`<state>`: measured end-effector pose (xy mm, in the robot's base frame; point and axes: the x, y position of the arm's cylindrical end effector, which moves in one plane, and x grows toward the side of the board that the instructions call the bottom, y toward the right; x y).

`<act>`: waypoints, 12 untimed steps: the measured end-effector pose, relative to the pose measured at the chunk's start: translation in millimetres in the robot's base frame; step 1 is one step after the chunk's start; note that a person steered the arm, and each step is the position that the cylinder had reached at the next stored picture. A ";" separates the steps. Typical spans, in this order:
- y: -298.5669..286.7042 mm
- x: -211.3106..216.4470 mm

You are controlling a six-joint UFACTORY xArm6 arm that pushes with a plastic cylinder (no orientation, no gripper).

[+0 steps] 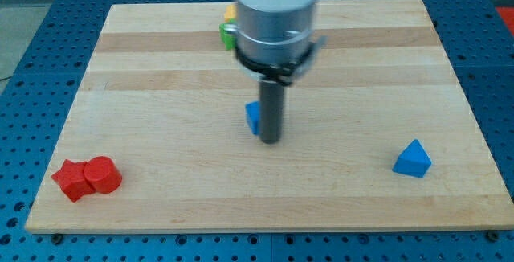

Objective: Drag the blue triangle to the right of the blue cube

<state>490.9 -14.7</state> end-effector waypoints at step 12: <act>136.3 69.3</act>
<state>560.2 121.6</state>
